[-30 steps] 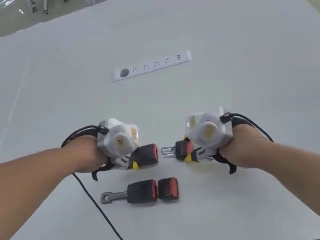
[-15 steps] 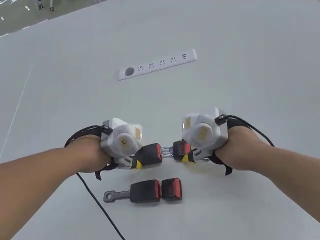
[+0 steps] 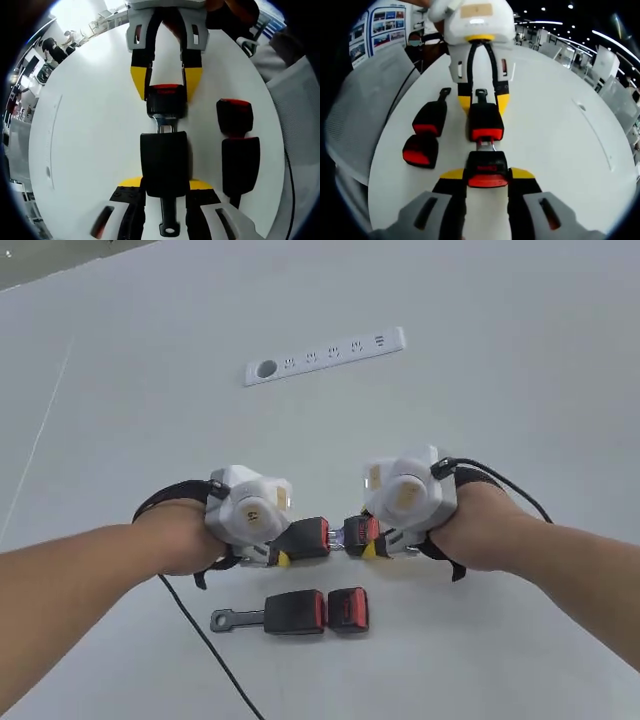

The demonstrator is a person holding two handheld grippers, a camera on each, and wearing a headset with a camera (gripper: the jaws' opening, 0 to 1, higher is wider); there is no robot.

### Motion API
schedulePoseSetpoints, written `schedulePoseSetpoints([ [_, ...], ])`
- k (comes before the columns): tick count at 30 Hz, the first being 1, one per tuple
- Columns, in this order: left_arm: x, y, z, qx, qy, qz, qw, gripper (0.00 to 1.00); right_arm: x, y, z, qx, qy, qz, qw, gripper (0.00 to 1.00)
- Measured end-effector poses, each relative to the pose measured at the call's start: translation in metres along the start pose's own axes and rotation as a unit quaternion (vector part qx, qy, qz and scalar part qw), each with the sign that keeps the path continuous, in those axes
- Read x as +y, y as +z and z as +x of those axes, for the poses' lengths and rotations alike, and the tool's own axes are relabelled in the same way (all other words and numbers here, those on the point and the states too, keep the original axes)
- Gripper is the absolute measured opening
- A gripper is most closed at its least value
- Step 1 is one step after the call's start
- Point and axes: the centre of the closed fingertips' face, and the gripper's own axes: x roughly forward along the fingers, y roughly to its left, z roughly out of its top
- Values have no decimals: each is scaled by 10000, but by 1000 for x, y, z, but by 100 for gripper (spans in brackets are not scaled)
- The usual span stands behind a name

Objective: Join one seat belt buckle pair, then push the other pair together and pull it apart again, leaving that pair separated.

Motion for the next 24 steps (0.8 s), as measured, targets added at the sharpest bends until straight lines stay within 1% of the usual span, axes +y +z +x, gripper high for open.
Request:
schedulePoseSetpoints([
  [5, -1, 0, -1, -80, 8, -46, 10000, 30, -2, 2, 2, -64, -15, 4, 10000, 28],
  [9, -1, 1, -1, -69, -13, -3, 10000, 30, -3, 6, 3, -106, 91, 66, 9999, 27],
  [10, -1, 1, 0, -65, -26, 16, 10000, 30, -4, 5, 4, -32, 126, -76, 9999, 27],
  [11, -1, 1, -1, -74, -29, 8, 10000, 30, -4, 6, 4, -31, 132, -95, 9999, 27],
  [13, -1, 0, -1, -85, -33, 10, 10000, 30, -4, 8, 5, -47, 147, -90, 9998, 27],
  [16, 0, 1, -1, -100, -41, 13, 9999, 29, -3, 13, 11, -4, 166, -89, 9998, 27],
  [18, 0, 0, -1, -107, -44, -36, 9999, 29, -3, 13, 12, 27, 154, -95, 9998, 27],
  [20, 0, 0, -1, -119, -34, -25, 9999, 29, -3, 12, 11, -13, 159, -98, 9998, 27],
  [24, 0, 0, -1, -146, -14, -30, 9999, 30, -3, 12, 11, -2, 147, -79, 9999, 28],
])
